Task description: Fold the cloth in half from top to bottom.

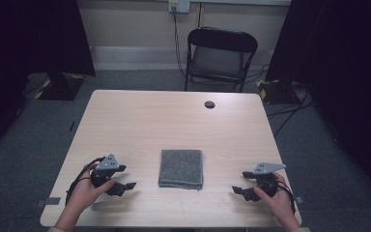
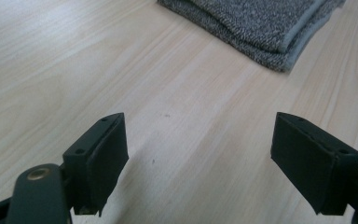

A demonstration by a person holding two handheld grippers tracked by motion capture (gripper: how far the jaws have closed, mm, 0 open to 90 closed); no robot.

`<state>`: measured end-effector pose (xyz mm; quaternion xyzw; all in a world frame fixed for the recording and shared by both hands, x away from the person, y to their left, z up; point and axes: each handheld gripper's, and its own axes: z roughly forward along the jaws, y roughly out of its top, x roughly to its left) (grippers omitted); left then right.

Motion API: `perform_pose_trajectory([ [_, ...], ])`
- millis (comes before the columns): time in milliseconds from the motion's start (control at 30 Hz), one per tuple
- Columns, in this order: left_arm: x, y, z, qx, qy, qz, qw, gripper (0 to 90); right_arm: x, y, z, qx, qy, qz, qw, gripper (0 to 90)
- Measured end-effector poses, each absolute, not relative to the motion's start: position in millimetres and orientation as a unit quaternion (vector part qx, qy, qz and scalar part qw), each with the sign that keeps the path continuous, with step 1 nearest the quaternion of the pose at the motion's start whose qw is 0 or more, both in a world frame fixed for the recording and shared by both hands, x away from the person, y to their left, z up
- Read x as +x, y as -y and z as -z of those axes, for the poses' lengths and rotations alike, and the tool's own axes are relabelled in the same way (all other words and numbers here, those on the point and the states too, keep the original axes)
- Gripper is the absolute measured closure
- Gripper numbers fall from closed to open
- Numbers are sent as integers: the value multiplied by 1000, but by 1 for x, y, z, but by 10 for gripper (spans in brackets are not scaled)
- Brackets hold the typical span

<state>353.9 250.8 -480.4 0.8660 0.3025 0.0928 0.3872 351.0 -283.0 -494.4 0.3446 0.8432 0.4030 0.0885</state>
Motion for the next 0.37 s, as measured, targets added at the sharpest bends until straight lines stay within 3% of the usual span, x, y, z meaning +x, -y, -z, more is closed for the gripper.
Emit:
perform_pose_trajectory([
  [367, 351, -260, 488, 869, -307, -108, 373, 183, 349, 298, 497, 354, -838, -402, 103, 201],
])
